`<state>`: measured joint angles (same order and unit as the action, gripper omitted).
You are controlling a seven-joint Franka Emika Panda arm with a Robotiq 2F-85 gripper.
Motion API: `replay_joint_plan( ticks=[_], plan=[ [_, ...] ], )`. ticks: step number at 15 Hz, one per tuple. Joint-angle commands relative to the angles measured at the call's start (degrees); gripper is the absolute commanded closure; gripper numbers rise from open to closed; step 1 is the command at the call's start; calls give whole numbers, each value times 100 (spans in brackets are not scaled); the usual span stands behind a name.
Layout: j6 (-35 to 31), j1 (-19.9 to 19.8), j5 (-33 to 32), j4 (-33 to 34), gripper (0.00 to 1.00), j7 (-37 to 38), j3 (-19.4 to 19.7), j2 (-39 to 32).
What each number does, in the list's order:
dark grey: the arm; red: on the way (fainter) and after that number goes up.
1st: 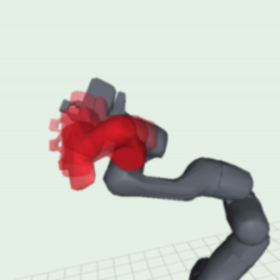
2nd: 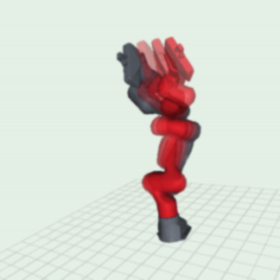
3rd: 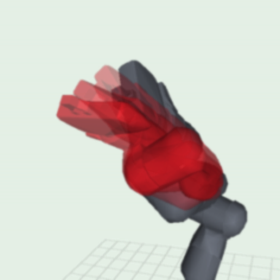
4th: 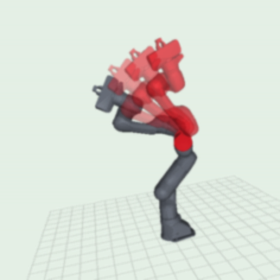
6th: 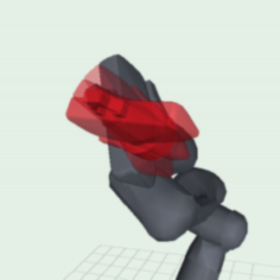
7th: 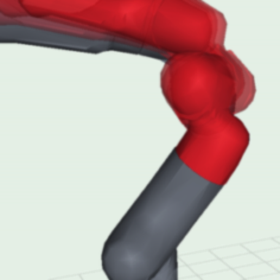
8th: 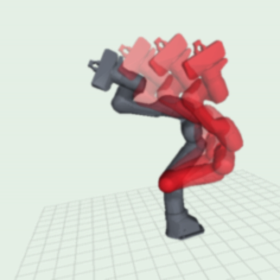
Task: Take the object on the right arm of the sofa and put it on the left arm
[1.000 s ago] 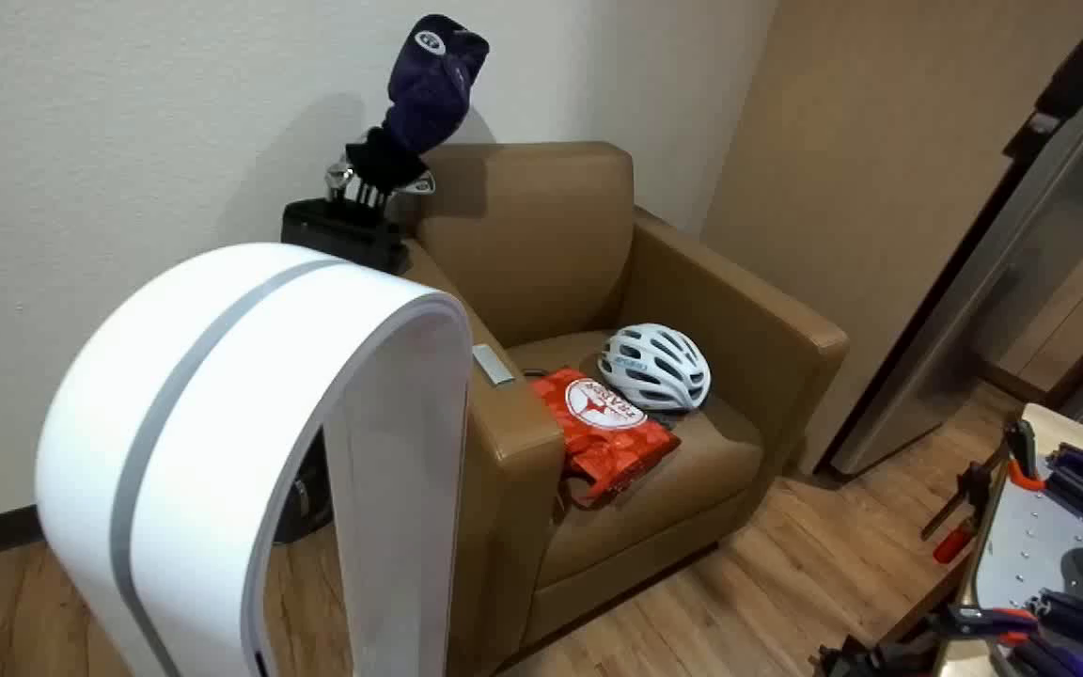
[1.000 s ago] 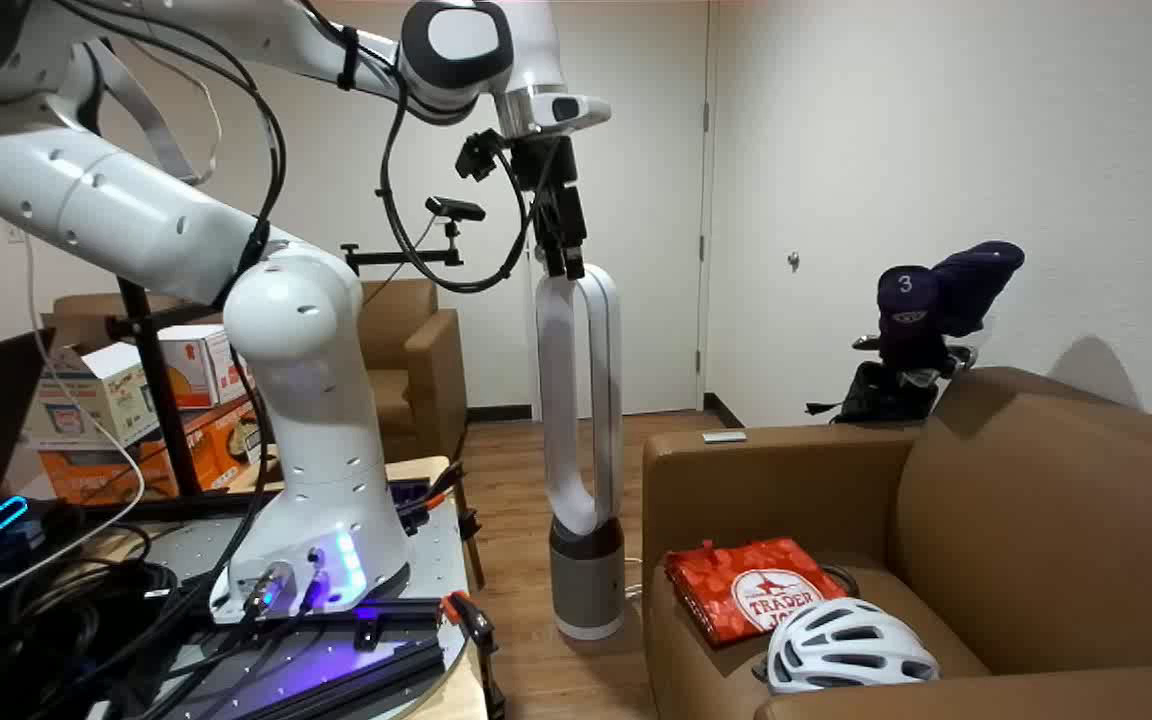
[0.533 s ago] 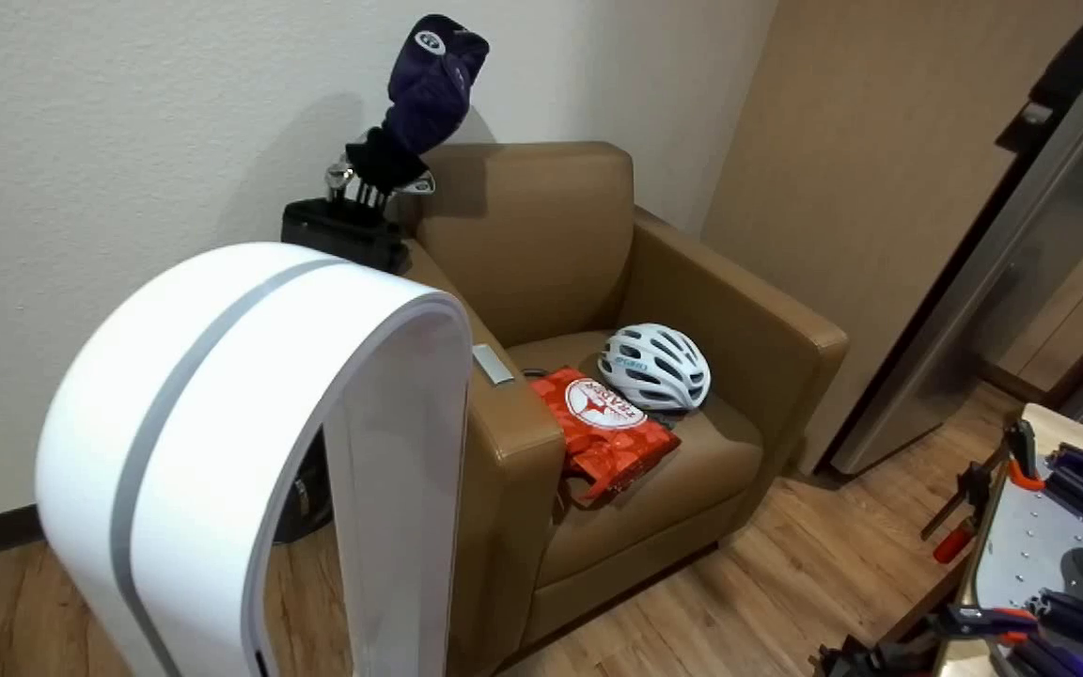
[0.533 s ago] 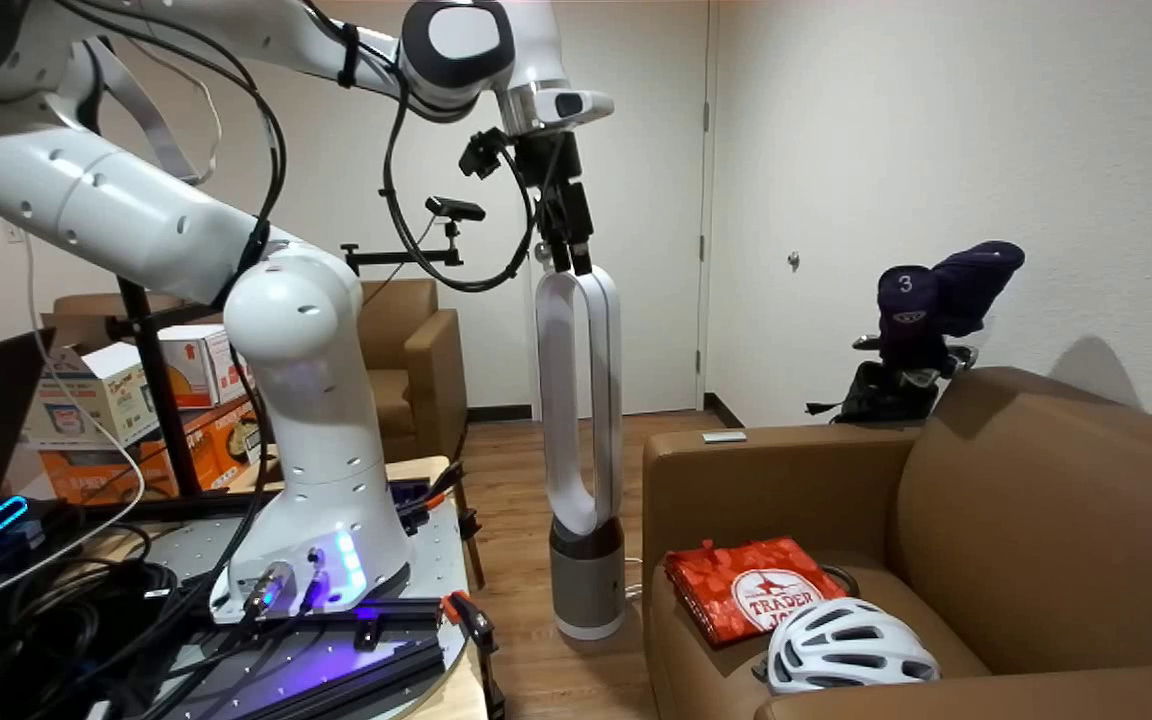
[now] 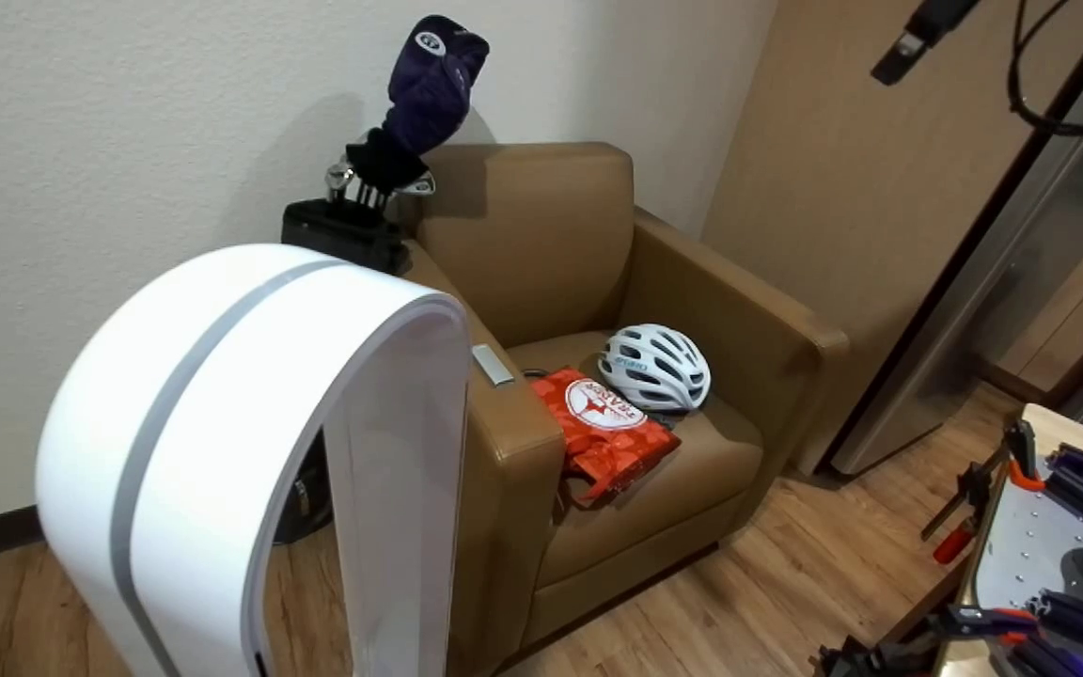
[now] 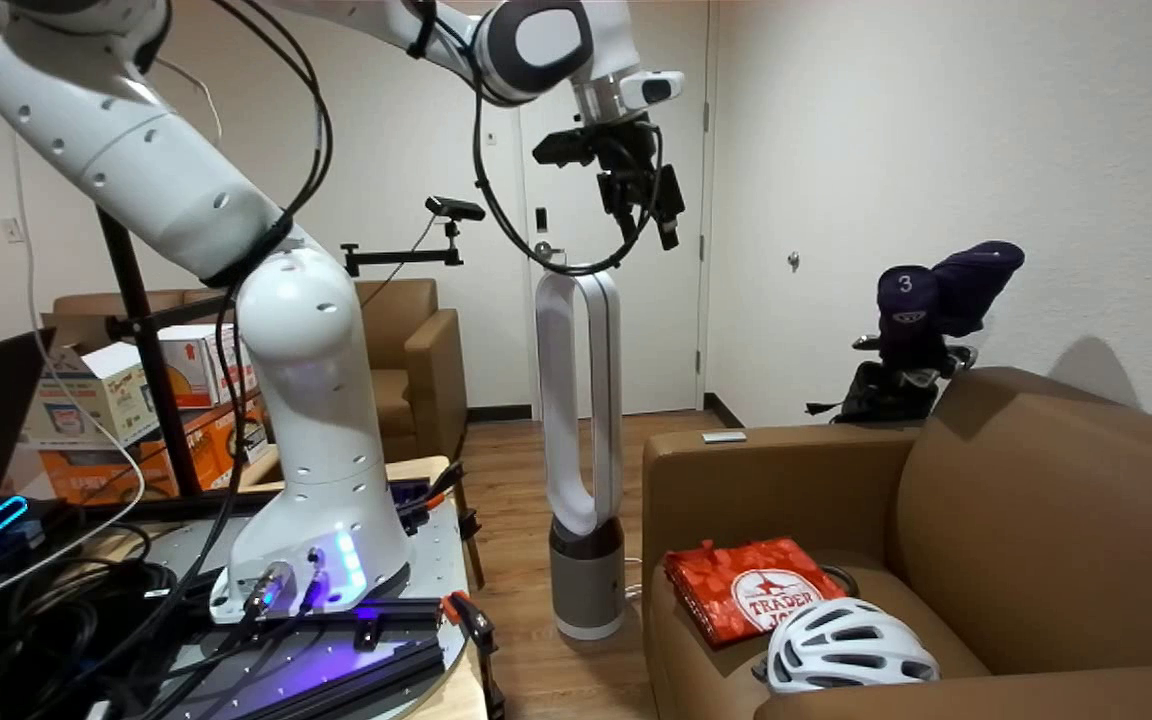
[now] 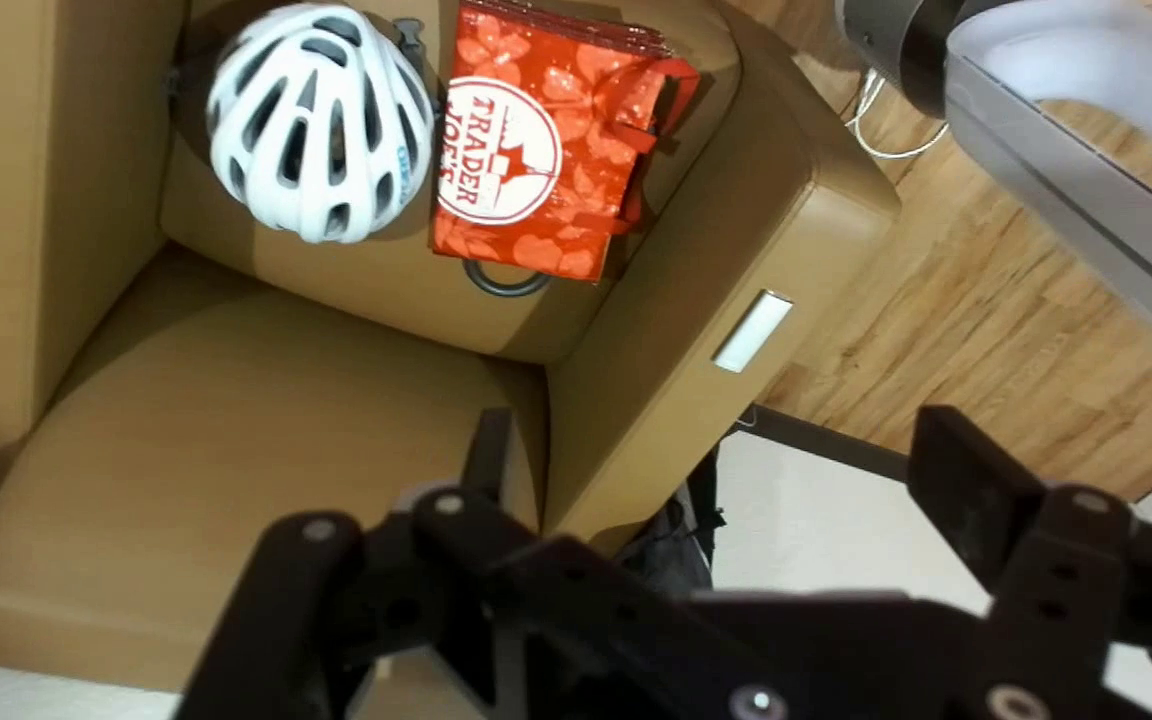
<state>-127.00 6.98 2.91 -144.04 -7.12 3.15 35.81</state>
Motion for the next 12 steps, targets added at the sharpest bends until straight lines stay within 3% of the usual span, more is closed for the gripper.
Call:
replay_joint_plan(
  ticks=[1, 6, 12],
  plan=[
    [172, 394, 484, 1196, 0, -604, 61, -1460],
    [195, 506, 985, 2743, 0, -851, -221, -3260],
    [121, 254, 614, 4307, 0, -235, -642, -5095]
  ],
)
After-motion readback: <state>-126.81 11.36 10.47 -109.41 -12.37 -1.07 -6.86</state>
